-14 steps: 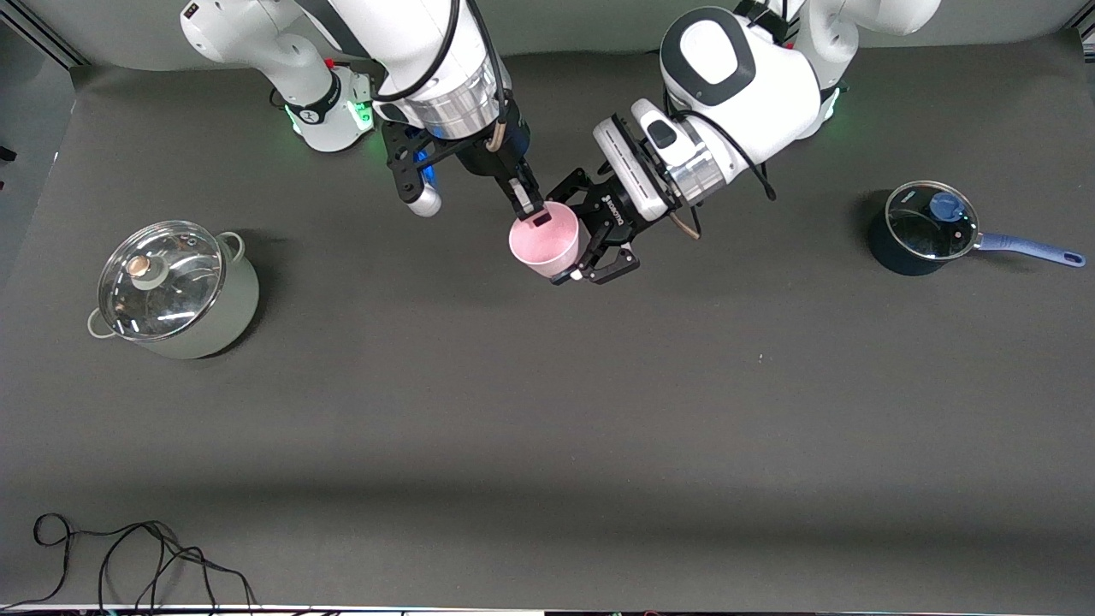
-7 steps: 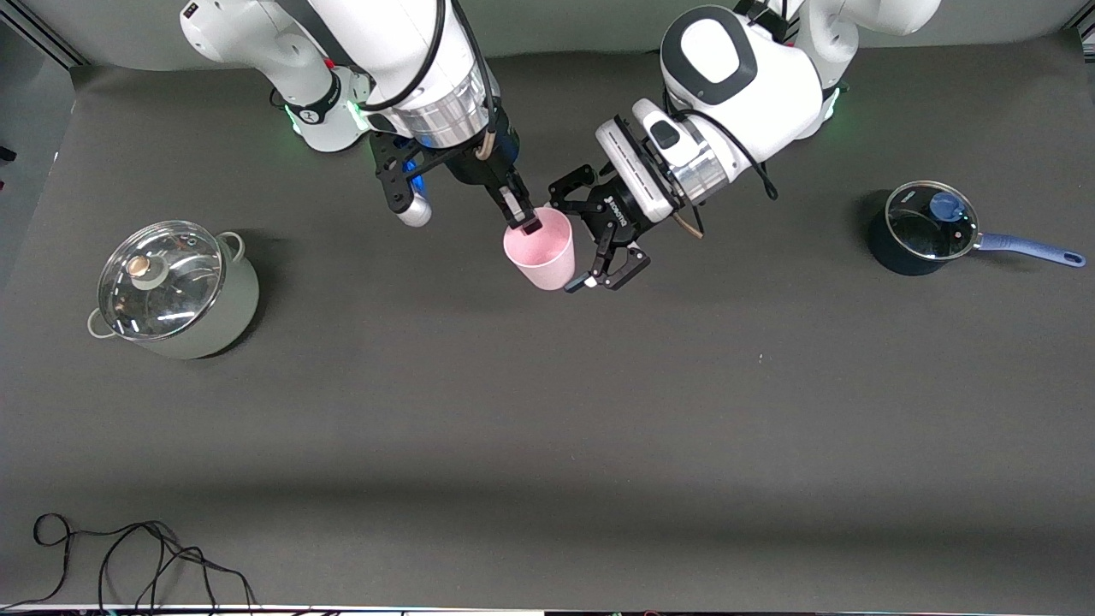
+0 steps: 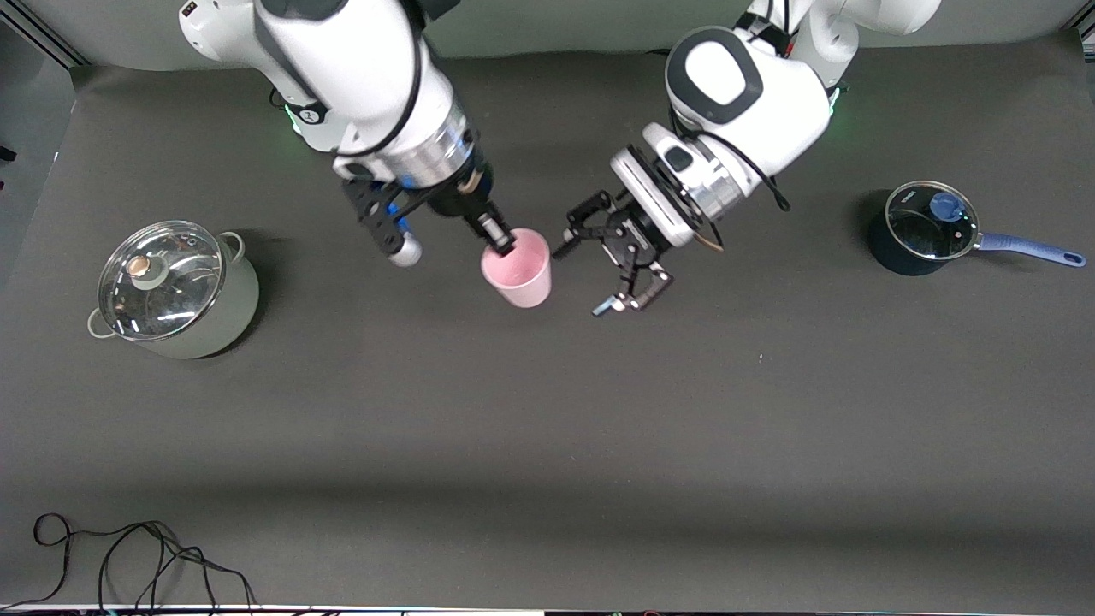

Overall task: Transfer pink cup from left to right arm
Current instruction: 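Open the left gripper and withdraw while the right gripper carries the cup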

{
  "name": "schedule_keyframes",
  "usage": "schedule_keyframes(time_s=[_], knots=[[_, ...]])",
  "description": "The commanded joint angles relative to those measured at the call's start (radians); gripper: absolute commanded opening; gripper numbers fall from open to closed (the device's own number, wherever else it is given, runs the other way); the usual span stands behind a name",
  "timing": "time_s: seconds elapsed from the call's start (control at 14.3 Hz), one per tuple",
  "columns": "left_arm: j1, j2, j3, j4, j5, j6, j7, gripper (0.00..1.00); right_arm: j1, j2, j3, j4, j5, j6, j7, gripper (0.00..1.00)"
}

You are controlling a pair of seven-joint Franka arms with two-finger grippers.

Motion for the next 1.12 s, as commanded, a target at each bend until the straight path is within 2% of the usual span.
schedule_keyframes(time_s=[0.0,0.14,0.21,0.42,0.63,0.84,0.91,1.05], knots=[[0.075,0.024,-0.003,-0.002,0.008,-0.069,-0.008,0.99,-0.067,-0.005,0.0,-0.019,0.004,-0.073,-0.172,0.0],[0.161,0.027,-0.003,-0.014,0.03,-0.218,-0.043,0.99,-0.119,-0.01,0.0,-0.045,0.002,-0.13,-0.288,0.0],[0.204,0.028,-0.001,-0.017,0.087,-0.305,-0.11,0.99,-0.142,-0.024,-0.009,-0.073,0.004,-0.156,-0.362,0.0],[0.337,0.027,-0.001,0.036,0.412,-0.593,-0.454,0.99,-0.183,-0.087,-0.084,-0.204,0.002,-0.162,-0.615,0.0],[0.46,0.018,0.002,0.115,0.632,-0.843,-0.667,0.99,-0.18,-0.107,-0.207,-0.298,0.004,-0.161,-0.831,0.0],[0.58,0.027,0.002,0.265,0.894,-1.162,-0.96,0.99,-0.18,-0.11,-0.292,-0.385,0.004,-0.115,-0.971,0.0],[0.586,0.027,0.0,0.32,1.021,-1.233,-1.012,0.99,-0.179,-0.113,-0.32,-0.439,0.004,-0.075,-1.009,0.0],[0.586,0.018,0.002,0.369,1.242,-1.318,-1.036,1.0,-0.177,-0.127,-0.348,-0.548,0.004,0.026,-1.079,0.0]])
